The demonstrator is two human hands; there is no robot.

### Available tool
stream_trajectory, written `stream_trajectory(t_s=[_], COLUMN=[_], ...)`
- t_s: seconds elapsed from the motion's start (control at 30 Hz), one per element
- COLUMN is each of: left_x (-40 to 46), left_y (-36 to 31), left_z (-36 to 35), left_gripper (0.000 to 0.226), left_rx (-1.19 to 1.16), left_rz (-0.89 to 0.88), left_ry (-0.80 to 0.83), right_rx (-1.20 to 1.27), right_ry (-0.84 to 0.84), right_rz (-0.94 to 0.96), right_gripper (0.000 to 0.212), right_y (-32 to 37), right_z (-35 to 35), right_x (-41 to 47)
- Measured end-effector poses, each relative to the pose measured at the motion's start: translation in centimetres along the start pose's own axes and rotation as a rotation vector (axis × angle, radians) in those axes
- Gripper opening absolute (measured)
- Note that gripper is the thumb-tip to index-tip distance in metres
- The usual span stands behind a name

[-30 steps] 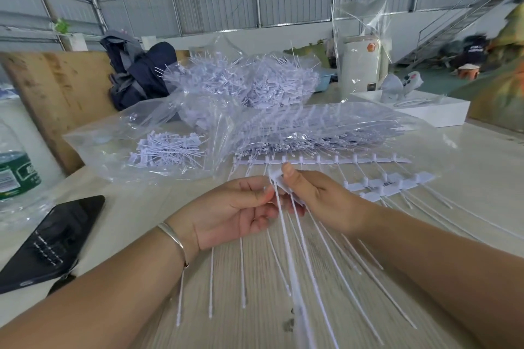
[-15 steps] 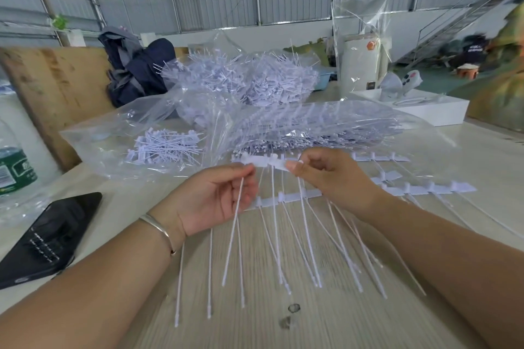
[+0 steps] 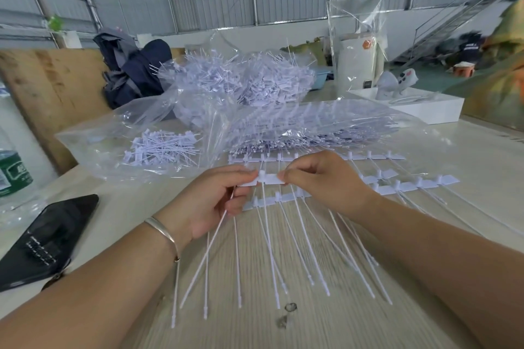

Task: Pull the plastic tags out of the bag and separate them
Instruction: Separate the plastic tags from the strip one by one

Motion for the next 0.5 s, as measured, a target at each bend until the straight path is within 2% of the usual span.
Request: stream_trajectory(t_s=[0.07, 0.17, 0.23, 0.3, 0.4, 0.47, 0.5], left_x=[-0.1, -0.3, -0.3, -0.5, -0.5, -0.4, -0.3], left_y=[-0.1, 0.0, 0.0, -0.2, -0.3, 0.1, 0.1], left_z=[0.0, -0.2, -0.3, -0.4, 0.0, 0.5, 0.7], left_gripper=[0.026, 0.03, 0.034, 0.028, 0.027, 0.027, 0.024], left_rx=[0.039, 0.084, 0.214, 0.52, 1.1, 1.101, 0.981], left_rz=[0.023, 0.075, 0.072, -0.001, -0.145, -0.182, -0.182], left_ry=[0.011, 0.053, 0.015, -0.119, -0.423, -0.471, -0.437], right_rx=[0.0, 0.019, -0.03, -0.13, -0.182, -0.128, -0.112], right_ry=[0.005, 0.031, 0.071, 0.121, 0.134, 0.069, 0.034], right_rz=[-0.02, -0.043, -0.045, -0.042, -0.032, -0.019, -0.003], right_gripper=[0.022, 0.024, 0.023, 0.021, 0.022, 0.023, 0.023], right_y=[0.3, 0.6, 0.6, 0.7, 0.8, 0.9, 1.0], right_z=[0.0, 0.1, 0.0, -0.3, -0.4, 0.3, 0.6], right_x=[-0.1, -0.3, -0.5, -0.7, -0.8, -0.7, -0.7])
Point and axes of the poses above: each hand's wrist, its own x-axis towards the middle knuckle, its own z-axis out of the back of the hand, y = z × x, the point moved 3 cm from there along x, towards the middle knuckle, and after that the axes turned 12 degrees about z, right-handed, at the moved point
